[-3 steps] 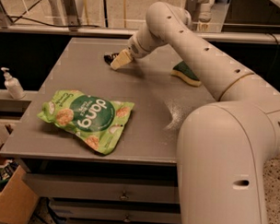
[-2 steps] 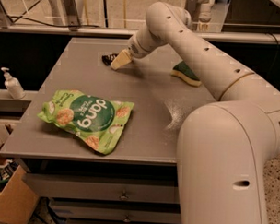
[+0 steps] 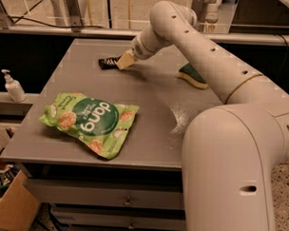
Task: Move rxbar chocolate near sponge
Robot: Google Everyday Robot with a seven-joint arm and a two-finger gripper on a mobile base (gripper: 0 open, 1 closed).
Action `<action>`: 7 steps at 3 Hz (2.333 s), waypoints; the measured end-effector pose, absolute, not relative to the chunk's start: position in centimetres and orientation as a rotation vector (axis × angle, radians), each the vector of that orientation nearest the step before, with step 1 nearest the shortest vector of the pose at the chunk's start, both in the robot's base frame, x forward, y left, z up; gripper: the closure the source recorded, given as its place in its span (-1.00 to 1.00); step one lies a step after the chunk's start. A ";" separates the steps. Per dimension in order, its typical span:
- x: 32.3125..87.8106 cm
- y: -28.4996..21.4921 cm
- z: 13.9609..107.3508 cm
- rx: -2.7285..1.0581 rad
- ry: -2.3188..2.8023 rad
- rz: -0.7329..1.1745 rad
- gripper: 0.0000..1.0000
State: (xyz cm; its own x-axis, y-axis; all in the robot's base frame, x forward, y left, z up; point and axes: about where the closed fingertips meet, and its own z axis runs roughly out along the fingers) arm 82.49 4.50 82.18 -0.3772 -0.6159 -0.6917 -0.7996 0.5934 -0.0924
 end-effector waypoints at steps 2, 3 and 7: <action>82.5 4.5 82.2 -1.117 2.119 0.336 1.00; 80.0 3.0 86.1 -1.140 2.035 0.353 1.00; 70.5 -5.2 94.4 -1.179 1.921 0.296 1.00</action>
Offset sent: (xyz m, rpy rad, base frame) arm -0.0658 -0.0463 0.1103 0.0994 -0.1588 0.1180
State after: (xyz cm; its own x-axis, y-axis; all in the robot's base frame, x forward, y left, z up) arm 70.52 -5.19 94.45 -0.2034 -0.6221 -0.7560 -0.8209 0.5292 -0.2146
